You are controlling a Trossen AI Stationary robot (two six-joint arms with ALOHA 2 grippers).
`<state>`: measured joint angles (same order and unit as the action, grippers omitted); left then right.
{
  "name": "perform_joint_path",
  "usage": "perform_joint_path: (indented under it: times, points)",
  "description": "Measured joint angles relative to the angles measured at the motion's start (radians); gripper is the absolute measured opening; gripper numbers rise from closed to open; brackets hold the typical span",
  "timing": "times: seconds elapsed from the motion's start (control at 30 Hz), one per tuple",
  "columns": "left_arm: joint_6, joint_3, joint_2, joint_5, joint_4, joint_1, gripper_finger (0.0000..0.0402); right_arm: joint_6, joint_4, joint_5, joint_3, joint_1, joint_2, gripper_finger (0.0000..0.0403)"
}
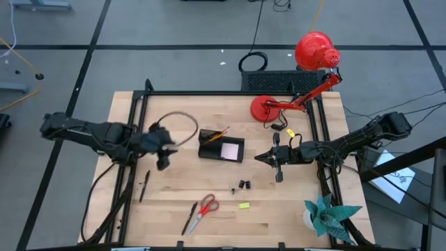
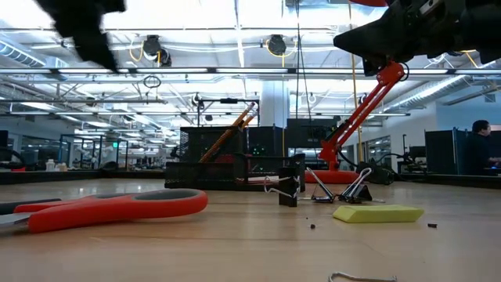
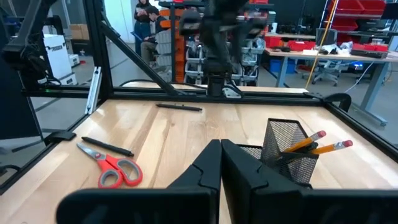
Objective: Pick and place office supplies into organizer
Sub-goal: Put the black pen into the black desk organizer
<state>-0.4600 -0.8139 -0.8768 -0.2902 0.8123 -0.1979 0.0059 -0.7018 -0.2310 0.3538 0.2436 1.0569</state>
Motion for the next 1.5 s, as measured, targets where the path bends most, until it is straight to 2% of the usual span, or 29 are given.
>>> perform_joint_path:
  times: [0.07, 0.17, 0.33, 0.47, 0.6, 0.83, 1.0, 1.13, 1.5]
  points:
    - [-0.171, 0.004, 0.0, 0.007, 0.091, -0.069, 0.0145, 0.006, 0.0, 0.0, 0.0, 0.0, 0.0, 0.0004]
    - [-0.384, 0.028, -0.009, 0.074, 0.177, -0.171, 0.0123, 0.006, 0.003, 0.0, 0.0, 0.0, 0.0, 0.0004]
    - [-0.68, 0.082, -0.056, 0.158, 0.227, -0.324, 0.0096, 0.006, 0.003, -0.001, 0.0, 0.0, 0.0, 0.0004]
    - [-0.845, 0.143, -0.13, 0.22, 0.228, -0.408, 0.0096, 0.007, 0.008, 0.0, 0.0, 0.0, 0.0, 0.0004]
    - [-1.007, 0.189, -0.219, 0.302, 0.2, -0.454, 0.0118, 0.006, 0.011, 0.0, 0.0, 0.0, 0.0, 0.0004]
    - [-1.126, 0.196, -0.315, 0.337, 0.136, -0.487, 0.0183, 0.004, 0.01, 0.0, 0.0, 0.0, 0.0, 0.0004]
    - [-1.233, 0.196, -0.349, 0.365, 0.151, -0.517, 0.022, 0.002, 0.01, 0.0, 0.0, 0.0, 0.0, 0.0004]
    - [-1.32, 0.196, -0.377, 0.342, 0.184, -0.544, 0.0229, 0.002, 0.01, 0.0, 0.0, 0.0, 0.0, 0.0004]
    - [-1.383, 0.21, -0.508, 0.308, 0.162, -0.59, 0.023, 0.008, 0.01, 0.0, 0.0, 0.0, 0.0, 0.0004]
